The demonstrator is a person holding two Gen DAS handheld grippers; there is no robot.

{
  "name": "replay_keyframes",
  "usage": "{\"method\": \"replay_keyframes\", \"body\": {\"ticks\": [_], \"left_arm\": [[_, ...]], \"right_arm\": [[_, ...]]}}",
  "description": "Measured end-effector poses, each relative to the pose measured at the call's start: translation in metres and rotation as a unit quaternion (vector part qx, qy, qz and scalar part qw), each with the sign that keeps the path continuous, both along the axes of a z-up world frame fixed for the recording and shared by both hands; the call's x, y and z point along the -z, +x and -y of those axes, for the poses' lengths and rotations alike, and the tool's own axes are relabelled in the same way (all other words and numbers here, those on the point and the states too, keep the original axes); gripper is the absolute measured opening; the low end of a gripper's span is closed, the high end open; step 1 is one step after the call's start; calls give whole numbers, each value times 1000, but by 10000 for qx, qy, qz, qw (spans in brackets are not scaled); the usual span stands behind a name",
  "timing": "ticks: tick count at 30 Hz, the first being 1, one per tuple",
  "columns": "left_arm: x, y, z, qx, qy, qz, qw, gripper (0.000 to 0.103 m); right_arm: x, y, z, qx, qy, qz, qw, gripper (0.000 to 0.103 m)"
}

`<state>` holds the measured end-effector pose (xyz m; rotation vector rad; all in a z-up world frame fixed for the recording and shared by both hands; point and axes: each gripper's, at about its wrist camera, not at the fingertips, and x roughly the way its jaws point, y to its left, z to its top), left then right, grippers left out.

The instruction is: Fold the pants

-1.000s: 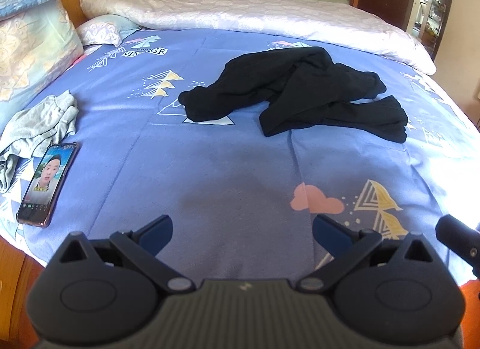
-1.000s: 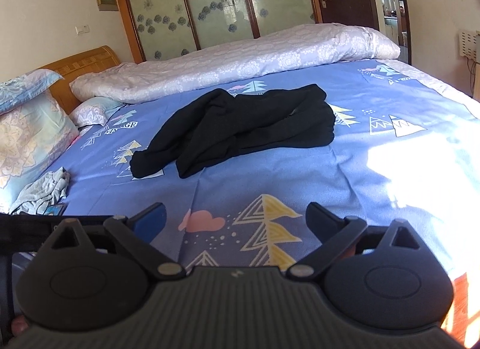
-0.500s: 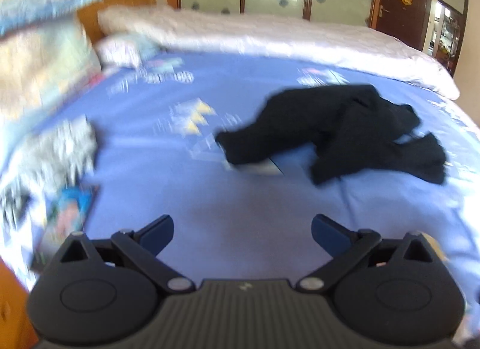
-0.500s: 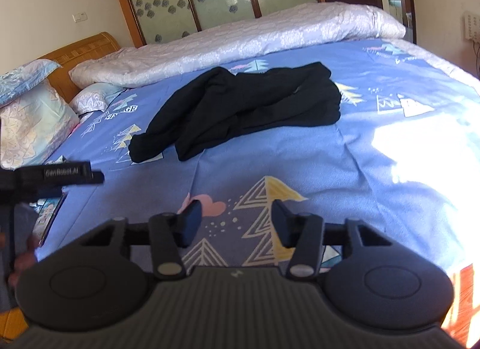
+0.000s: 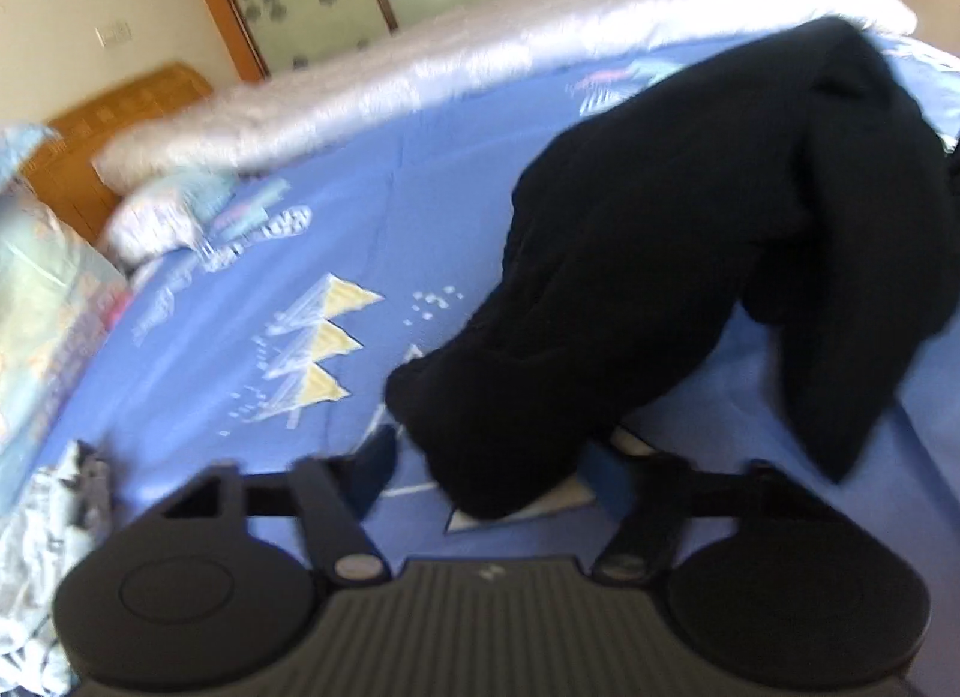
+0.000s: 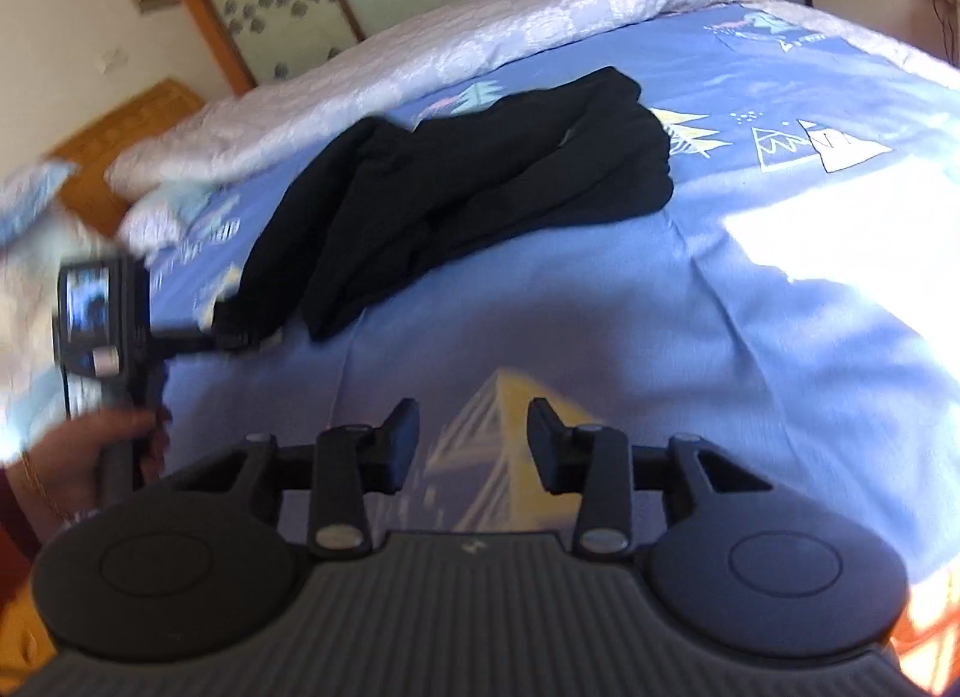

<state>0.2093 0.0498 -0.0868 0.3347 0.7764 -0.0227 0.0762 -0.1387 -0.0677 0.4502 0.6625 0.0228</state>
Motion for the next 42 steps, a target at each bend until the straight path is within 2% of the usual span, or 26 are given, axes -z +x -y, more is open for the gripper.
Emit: {"method": "replay_keyframes", "body": {"ticks": [1, 3, 5, 7, 9, 11, 12, 13, 16, 19, 20, 23, 24, 26, 27, 28, 29, 30, 31, 32, 33, 36, 38, 41, 42], "left_arm": [[-1, 6, -2, -30, -153, -101, 9998, 33], [-11, 10, -8, -147, -439, -133, 9988, 21], [-30, 8, -24, -310, -959, -104, 9949, 19], [-50, 3, -43, -532, -1532, -95, 9867, 17], [-73, -9, -65, -749, -2103, -59, 9748, 16], [-93, -26, -87, -828, -2702, 28, 9592, 16], [-101, -35, -95, -844, -2921, 62, 9526, 16], [-108, -43, -102, -845, -3089, 104, 9473, 15], [-121, -58, -112, -873, -3264, 151, 9411, 11], [-138, -68, -127, -949, -3333, 346, 9374, 2], [-146, -75, -134, -1064, -3313, 577, 9357, 2], [-170, -95, -157, -1360, -3288, 1112, 9279, 2], [-174, -99, -161, -1368, -3312, 1135, 9267, 2], [-172, -102, -159, -1277, -3256, 1009, 9314, 3], [-167, -102, -153, -1261, -3179, 896, 9354, 11], [-160, -102, -147, -1209, -3125, 738, 9393, 30], [-152, -101, -142, -1146, -3122, 586, 9412, 41], [-142, -101, -136, -1109, -3146, 449, 9416, 58], [-130, -98, -129, -1073, -3170, 286, 9419, 71], [-117, -96, -122, -1028, -3171, 95, 9428, 78], [-103, -91, -116, -1006, -3157, -102, 9435, 87], [-62, -79, -100, -1046, -3066, -607, 9441, 89], [-38, -74, -96, -1151, -3143, -909, 9379, 91], [-13, -64, -101, -1320, -3474, -1152, 9212, 98], [-7, -59, -103, -1368, -3583, -1180, 9160, 101]], "right_arm": [[2, 17, 10, 125, 60, 24, 9999, 42], [9, 55, 32, 324, 309, 15, 9990, 42], [22, 90, 54, 672, 648, -112, 9956, 44], [40, 120, 72, 1021, 1085, -386, 9881, 44], [56, 144, 83, 1244, 1371, -600, 9809, 43], [60, 157, 87, 1394, 1480, -443, 9781, 41], [57, 163, 88, 1398, 1481, -449, 9780, 18], [55, 168, 91, 1342, 1556, -433, 9777, 8], [26, 152, 102, 1399, 1706, 137, 9753, 8], [-29, 112, 115, 1397, 1192, 833, 9795, 7], [-45, 97, 123, 1412, 1129, 1008, 9783, 7], [-89, 43, 148, 1681, 789, 1562, 9701, 7], [-100, 24, 157, 1807, 623, 1763, 9656, 8], [-115, -8, 171, 2186, 220, 1979, 9553, 8], [-117, -25, 180, 2430, 100, 2084, 9473, 8], [-119, -43, 191, 2707, 59, 2196, 9372, 8], [-118, -58, 201, 3023, 60, 2276, 9256, 8], [-114, -71, 211, 3333, 27, 2286, 9147, 8], [-109, -80, 219, 3592, -45, 2176, 9075, 8], [-101, -83, 224, 3756, -107, 1955, 9059, 9], [-86, -69, 229, 3811, -208, 1637, 9097, 12], [-46, -50, 222, 3587, -376, 721, 9299, 17], [-22, -43, 205, 3305, -89, 559, 9421, 19], [0, -52, 172, 2667, 219, 600, 9616, 38], [-3, -55, 156, 2302, 280, 579, 9710, 41]]}}
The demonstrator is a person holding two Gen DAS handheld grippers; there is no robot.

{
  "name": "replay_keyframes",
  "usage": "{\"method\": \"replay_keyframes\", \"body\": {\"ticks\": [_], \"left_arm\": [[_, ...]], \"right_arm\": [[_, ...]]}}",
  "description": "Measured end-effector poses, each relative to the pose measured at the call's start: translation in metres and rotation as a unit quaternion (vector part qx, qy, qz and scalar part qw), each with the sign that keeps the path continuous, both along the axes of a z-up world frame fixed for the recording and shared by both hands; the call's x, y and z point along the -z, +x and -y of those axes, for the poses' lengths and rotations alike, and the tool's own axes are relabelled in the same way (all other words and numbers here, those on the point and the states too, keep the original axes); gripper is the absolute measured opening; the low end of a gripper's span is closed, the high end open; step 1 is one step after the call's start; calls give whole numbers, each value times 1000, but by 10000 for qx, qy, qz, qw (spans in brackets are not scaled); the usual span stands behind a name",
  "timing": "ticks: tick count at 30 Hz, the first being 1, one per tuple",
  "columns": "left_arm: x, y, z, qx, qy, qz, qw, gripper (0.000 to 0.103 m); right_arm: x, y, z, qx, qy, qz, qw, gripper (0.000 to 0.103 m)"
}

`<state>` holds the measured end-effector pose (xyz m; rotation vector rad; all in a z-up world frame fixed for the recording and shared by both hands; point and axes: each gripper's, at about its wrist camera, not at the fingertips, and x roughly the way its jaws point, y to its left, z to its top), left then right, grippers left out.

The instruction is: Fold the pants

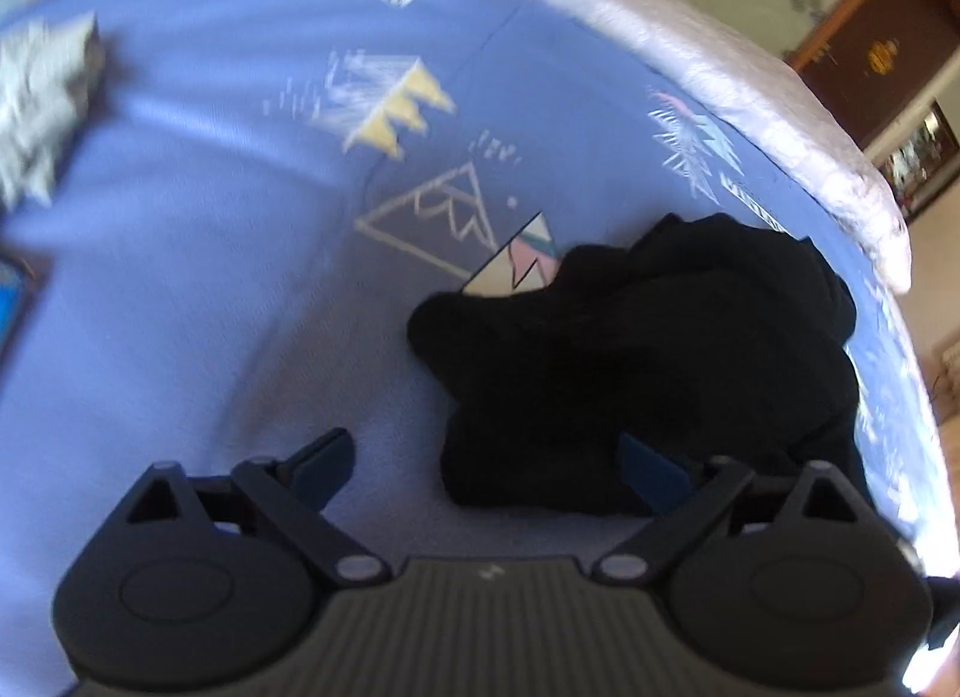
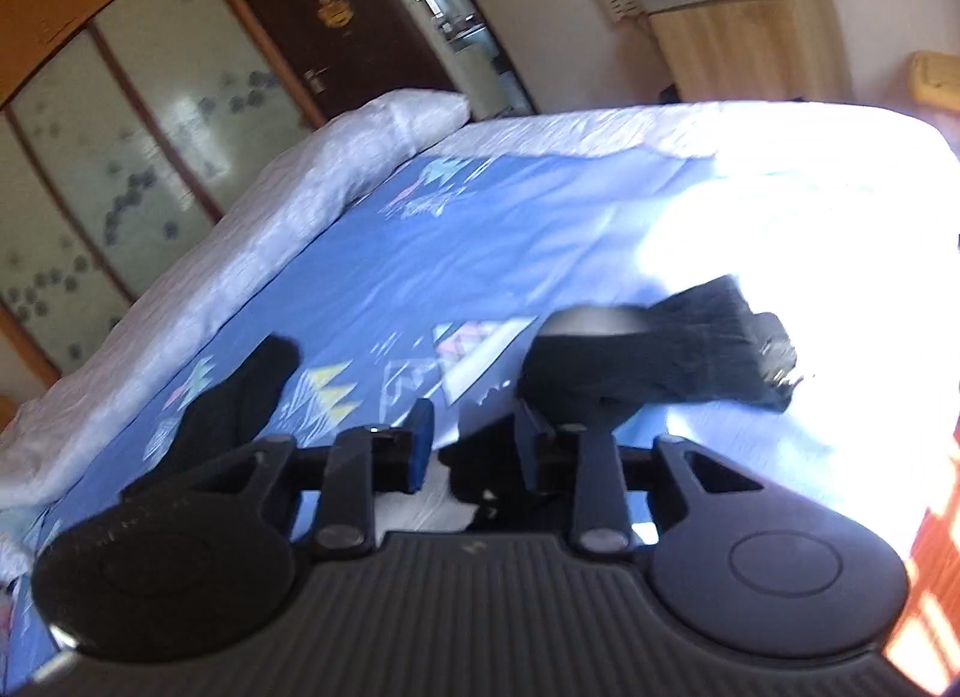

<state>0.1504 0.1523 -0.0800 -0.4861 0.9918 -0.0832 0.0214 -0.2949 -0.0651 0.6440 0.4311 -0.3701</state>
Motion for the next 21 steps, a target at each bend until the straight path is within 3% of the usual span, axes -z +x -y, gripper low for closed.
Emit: {"method": "replay_keyframes", "body": {"ticks": [2, 3, 4, 5, 7, 10, 12, 14, 17, 19, 21], "left_arm": [[-1, 8, 3, -56, -5, 189, 9998, 101], [-1, 16, 8, 16, -7, 214, 9998, 87], [-1, 22, 12, 143, -62, 213, 9997, 61], [-1, 27, 17, 191, -33, 162, 9997, 52], [-3, 33, 22, 175, 24, 87, 9998, 20], [-17, 24, 7, 26, -383, 217, 9990, 14], [-28, 13, -12, -127, -693, 267, 9972, 13], [-40, -2, -34, -280, -1095, 262, 9932, 13], [-63, -28, -65, -453, -1619, 338, 9852, 13], [-83, -48, -79, -461, -1637, 485, 9842, 13], [-103, -59, -90, -496, -1325, 707, 9874, 13]], "right_arm": [[7, 7, -26, -646, 59, -173, 9977, 42], [10, 14, -36, -930, 156, -281, 9951, 45], [12, 21, -49, -1259, 235, -455, 9907, 45], [16, 29, -58, -1481, 247, -664, 9864, 45], [23, 42, -69, -1556, 243, -989, 9826, 45], [33, 53, -62, -1451, 379, -847, 9851, 44], [36, 65, -50, -1332, 485, -931, 9855, 5], [30, 63, -43, -1126, 884, -690, 9873, 5], [-10, 48, -55, -1198, 752, 143, 9898, 5], [-40, 42, -60, -1371, 824, 661, 9849, 5], [-68, 49, -67, -1492, 636, 992, 9818, 4]]}}
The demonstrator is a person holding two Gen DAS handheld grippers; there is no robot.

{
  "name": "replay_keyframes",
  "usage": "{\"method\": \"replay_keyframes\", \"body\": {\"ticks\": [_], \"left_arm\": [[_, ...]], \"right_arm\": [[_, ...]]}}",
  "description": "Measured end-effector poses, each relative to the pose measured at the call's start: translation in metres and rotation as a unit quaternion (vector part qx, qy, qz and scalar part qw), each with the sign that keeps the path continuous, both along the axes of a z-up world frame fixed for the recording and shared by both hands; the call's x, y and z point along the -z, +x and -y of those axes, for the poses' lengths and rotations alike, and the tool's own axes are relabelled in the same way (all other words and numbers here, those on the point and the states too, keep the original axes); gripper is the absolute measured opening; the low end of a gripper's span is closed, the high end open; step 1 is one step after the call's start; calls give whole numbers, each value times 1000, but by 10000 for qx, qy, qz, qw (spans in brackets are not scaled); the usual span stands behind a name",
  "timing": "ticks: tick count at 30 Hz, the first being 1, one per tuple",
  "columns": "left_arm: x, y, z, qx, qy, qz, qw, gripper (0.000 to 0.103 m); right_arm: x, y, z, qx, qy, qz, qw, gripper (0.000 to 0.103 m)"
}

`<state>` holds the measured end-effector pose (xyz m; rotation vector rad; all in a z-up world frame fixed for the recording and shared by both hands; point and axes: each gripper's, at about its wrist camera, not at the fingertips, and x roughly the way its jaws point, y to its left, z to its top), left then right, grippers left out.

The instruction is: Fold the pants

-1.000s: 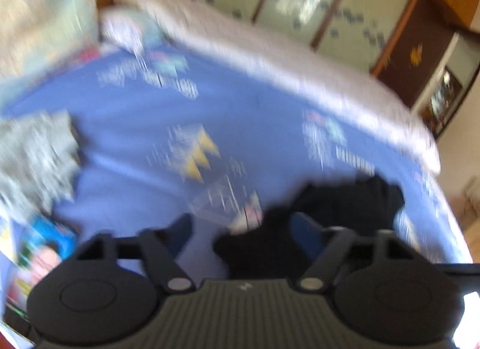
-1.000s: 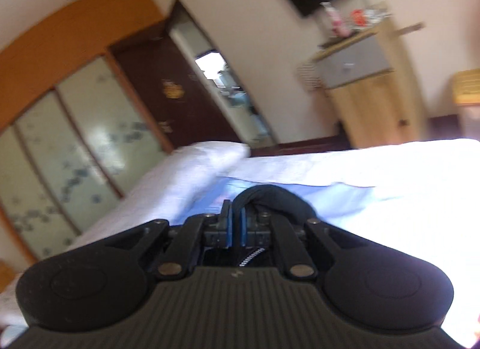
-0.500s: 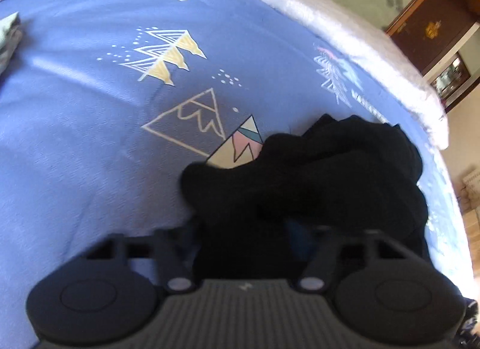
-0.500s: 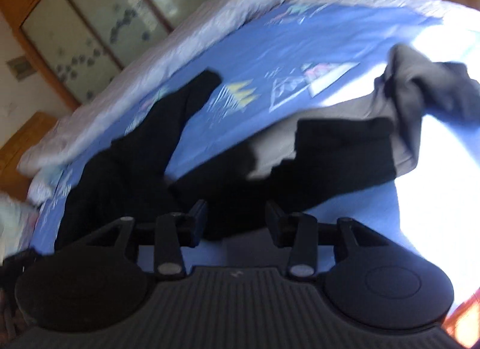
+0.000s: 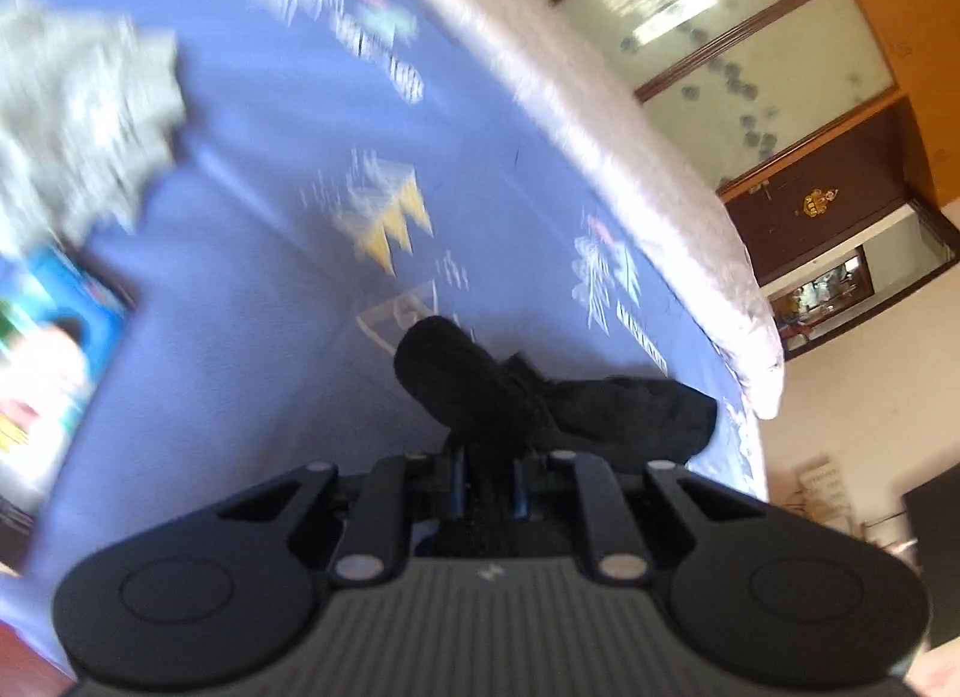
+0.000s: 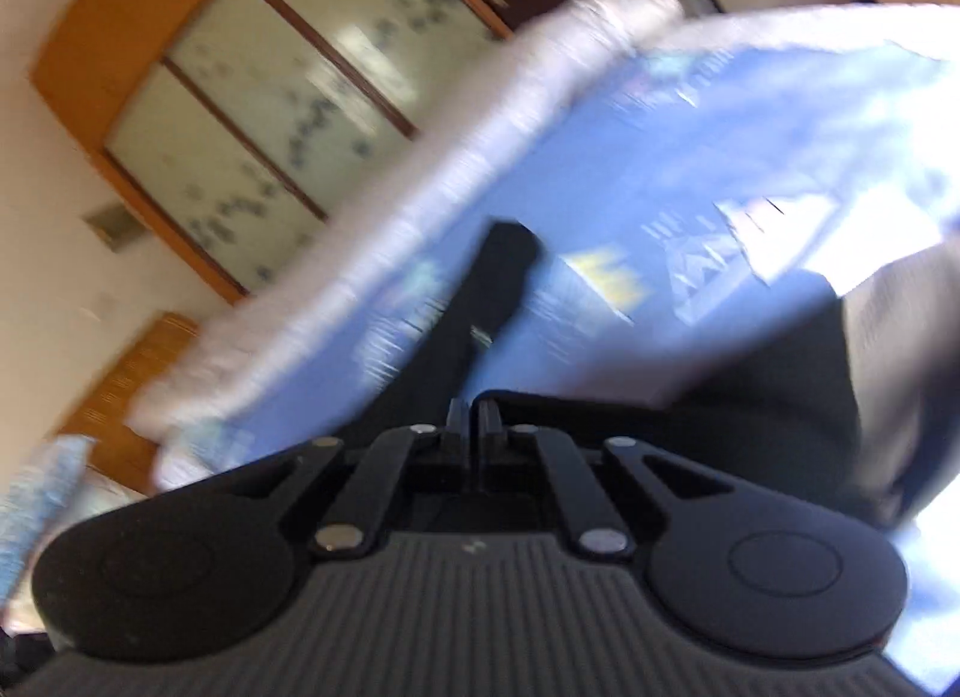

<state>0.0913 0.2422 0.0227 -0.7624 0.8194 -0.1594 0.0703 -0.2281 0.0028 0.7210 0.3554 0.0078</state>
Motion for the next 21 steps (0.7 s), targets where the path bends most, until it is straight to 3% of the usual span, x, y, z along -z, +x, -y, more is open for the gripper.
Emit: {"method": "replay_keyframes", "body": {"ticks": [4, 6, 8, 9, 12, 13, 17, 21], "left_arm": [[-8, 9, -10, -214, 578, 28, 9981, 14], [5, 24, -8, -252, 728, -242, 9967, 22], [25, 35, -4, -332, 984, -693, 9922, 32], [32, 36, -2, -360, 1097, -902, 9892, 37], [48, 21, -6, -316, 893, -888, 9915, 54], [51, 13, -10, -338, 826, -894, 9920, 55], [60, -19, -34, -609, 384, -1027, 9921, 56], [65, -44, -33, -644, -4, -1027, 9926, 65]], "right_arm": [[-8, 61, -15, -201, -570, -162, 9980, 4], [11, 101, -19, -227, -967, -688, 9927, 10], [30, 113, -22, -88, -1368, -1321, 9817, 11], [35, 110, -19, 14, -1342, -1514, 9793, 11], [41, 48, 4, 50, -459, -1037, 9935, 13], [39, 25, 11, 81, -367, -975, 9945, 15], [38, -53, 38, 349, -410, -978, 9937, 16], [59, -107, 71, 1024, 198, -1172, 9876, 16]]}}
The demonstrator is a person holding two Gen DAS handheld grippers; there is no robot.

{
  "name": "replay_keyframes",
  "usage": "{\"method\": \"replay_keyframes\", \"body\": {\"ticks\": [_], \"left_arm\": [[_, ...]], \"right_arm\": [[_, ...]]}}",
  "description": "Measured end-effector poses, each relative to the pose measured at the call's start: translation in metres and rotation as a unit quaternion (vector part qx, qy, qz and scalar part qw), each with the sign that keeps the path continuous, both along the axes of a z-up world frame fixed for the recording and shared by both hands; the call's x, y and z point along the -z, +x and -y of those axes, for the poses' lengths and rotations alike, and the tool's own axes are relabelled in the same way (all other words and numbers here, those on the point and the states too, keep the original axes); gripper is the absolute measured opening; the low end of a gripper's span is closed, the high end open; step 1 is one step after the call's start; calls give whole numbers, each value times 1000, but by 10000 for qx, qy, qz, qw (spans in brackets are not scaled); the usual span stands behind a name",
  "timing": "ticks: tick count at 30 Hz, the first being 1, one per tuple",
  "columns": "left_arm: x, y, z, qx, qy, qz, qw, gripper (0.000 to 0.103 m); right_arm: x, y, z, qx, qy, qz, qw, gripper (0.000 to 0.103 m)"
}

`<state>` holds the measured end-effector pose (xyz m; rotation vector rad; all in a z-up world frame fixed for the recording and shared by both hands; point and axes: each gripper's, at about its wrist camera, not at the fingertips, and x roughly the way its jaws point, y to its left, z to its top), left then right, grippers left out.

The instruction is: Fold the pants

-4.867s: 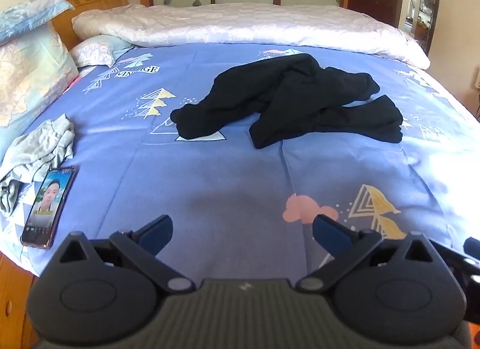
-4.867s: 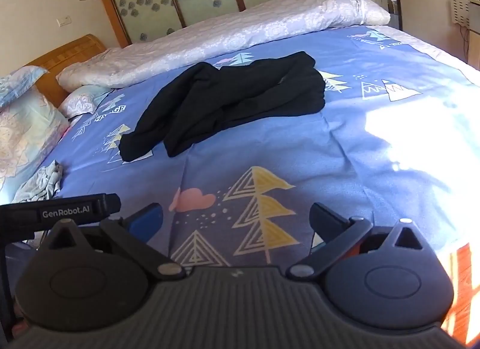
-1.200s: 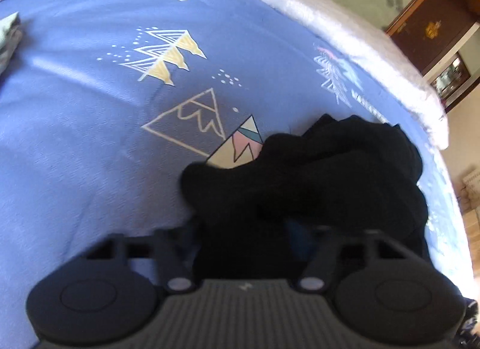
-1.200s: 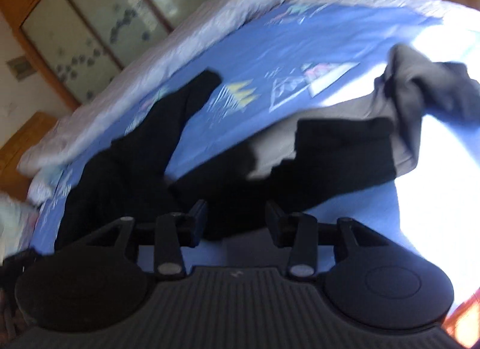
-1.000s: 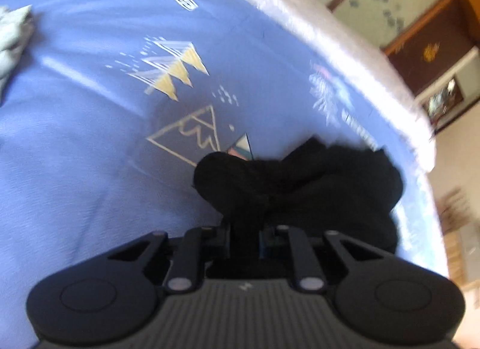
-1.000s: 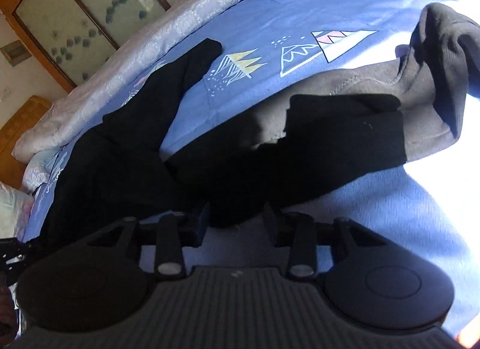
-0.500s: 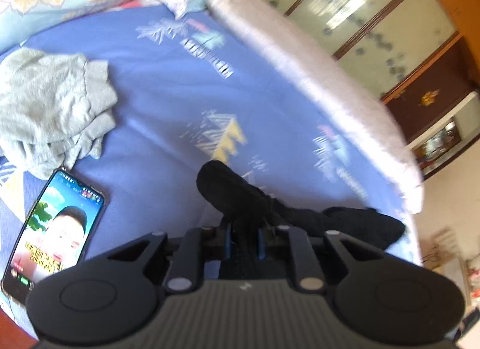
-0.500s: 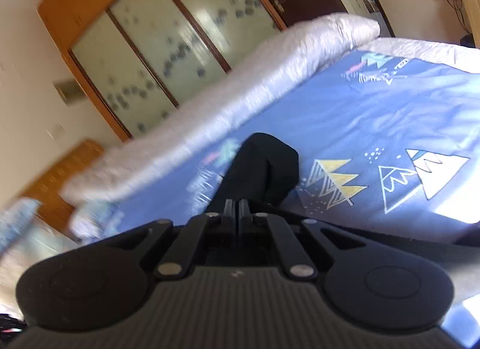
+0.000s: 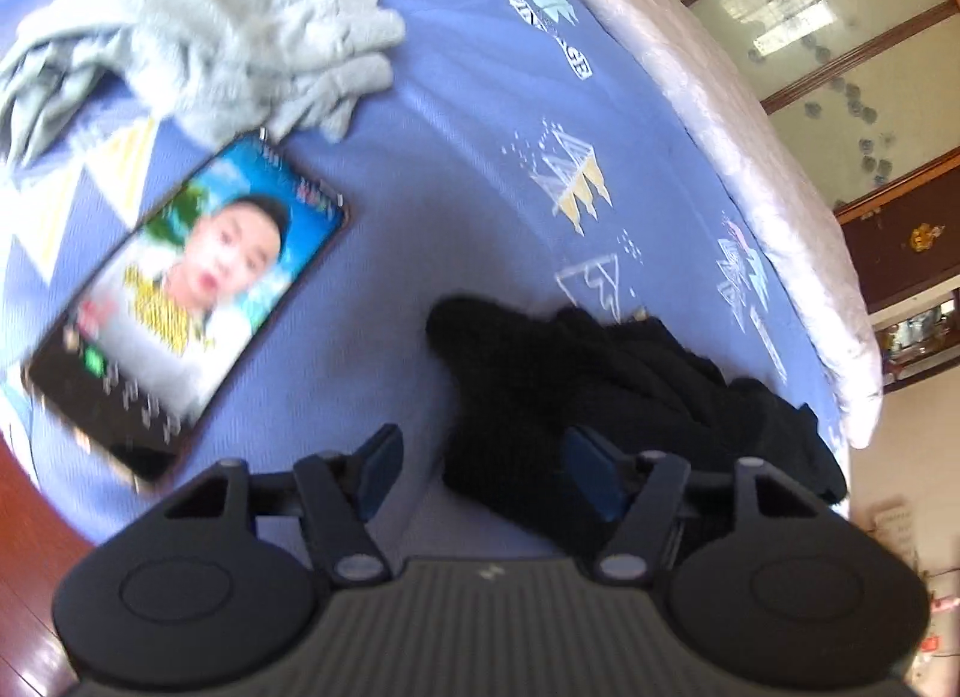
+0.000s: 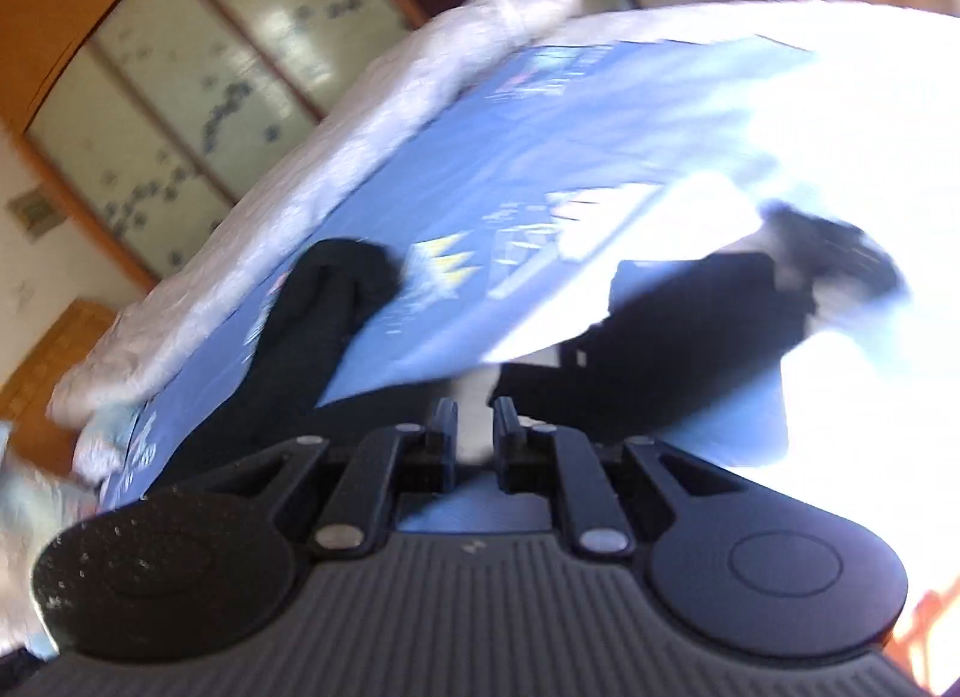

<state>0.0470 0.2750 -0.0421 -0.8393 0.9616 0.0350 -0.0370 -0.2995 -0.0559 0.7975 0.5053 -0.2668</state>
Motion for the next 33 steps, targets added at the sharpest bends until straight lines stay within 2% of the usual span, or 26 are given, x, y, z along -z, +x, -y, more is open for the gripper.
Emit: {"method": "replay_keyframes", "body": {"ticks": [3, 6, 8, 9, 10, 12, 13, 15, 19, 21, 23, 25, 27, 29, 33], "left_arm": [[13, -2, 18, 188, -299, -52, 9994, 79], [28, 11, 33, 205, -596, -222, 9978, 80], [34, 24, 39, 191, -700, -99, 9973, 74], [35, 32, 42, 184, -637, -91, 9978, 60], [37, 39, 44, 190, -546, -149, 9982, 36], [37, 50, 46, 201, -550, -275, 9979, 20], [34, 51, 46, 189, -596, -235, 9978, 16], [20, 50, 45, 231, -473, -52, 9986, 15], [3, 46, 40, 248, -477, 151, 9984, 14], [2, 45, 39, 263, -413, 141, 9987, 14], [6, 43, 41, 248, -385, 40, 9989, 14], [8, 41, 42, 253, -403, -25, 9989, 14], [10, 39, 42, 299, -394, -56, 9988, 15], [12, 39, 41, 327, -405, -107, 9986, 15], [9, 43, 45, 385, -300, -131, 9987, 15]], "right_arm": [[21, -25, 22, 572, 688, -4, 9960, 16], [28, -36, 33, 863, 984, 69, 9914, 16], [27, -37, 34, 921, 892, 55, 9917, 16], [27, -36, 35, 922, 865, 74, 9919, 16], [27, -34, 36, 928, 831, 72, 9922, 16], [27, -32, 42, 974, 694, 31, 9928, 16], [25, -29, 43, 985, 653, 35, 9930, 16], [18, -16, 48, 880, 551, 216, 9944, 16], [-11, 38, 55, 642, -105, 417, 9970, 15], [-13, 76, 66, 550, -215, 267, 9979, 16], [-14, 95, 74, 646, -275, 14, 9975, 16], [-21, 82, 80, 675, -125, 378, 9969, 16], [-27, 52, 80, 625, 83, 701, 9955, 16], [-28, 19, 76, 550, 201, 778, 9952, 19], [-16, -38, 61, 785, 444, 549, 9944, 45]]}}
